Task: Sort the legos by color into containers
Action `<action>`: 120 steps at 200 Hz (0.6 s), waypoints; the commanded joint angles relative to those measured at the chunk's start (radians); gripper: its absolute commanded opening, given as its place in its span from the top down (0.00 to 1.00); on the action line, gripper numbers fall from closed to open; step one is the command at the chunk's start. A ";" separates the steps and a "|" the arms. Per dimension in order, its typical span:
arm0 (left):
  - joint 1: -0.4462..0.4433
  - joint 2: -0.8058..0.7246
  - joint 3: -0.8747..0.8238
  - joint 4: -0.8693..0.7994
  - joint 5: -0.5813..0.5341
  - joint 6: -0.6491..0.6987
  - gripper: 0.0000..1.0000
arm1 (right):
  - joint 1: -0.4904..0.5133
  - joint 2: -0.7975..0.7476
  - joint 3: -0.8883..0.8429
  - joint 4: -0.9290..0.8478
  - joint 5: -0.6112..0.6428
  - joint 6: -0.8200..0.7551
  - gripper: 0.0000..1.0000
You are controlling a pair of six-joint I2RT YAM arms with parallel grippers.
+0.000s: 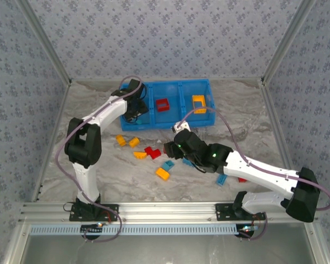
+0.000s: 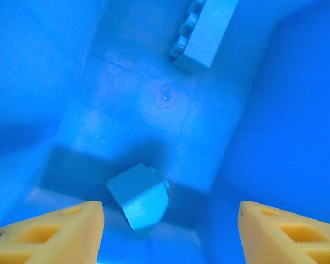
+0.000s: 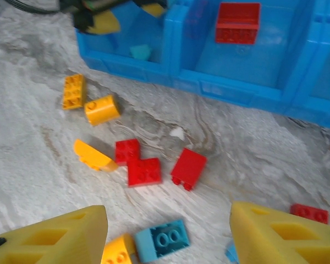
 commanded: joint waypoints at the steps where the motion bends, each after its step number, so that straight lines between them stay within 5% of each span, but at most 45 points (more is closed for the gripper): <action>1: -0.009 -0.139 -0.015 -0.034 0.000 0.015 0.34 | -0.023 -0.057 -0.013 -0.159 0.075 0.084 0.37; 26: -0.065 -0.303 -0.093 -0.003 0.032 0.114 0.31 | -0.088 -0.077 -0.027 -0.386 0.064 0.182 0.37; 70: -0.333 -0.652 -0.424 0.214 0.156 0.333 0.25 | -0.166 -0.067 -0.102 -0.598 -0.045 0.274 0.31; 120: -0.555 -0.848 -0.692 0.287 0.157 0.296 0.25 | -0.219 -0.012 -0.235 -0.361 -0.247 0.483 0.31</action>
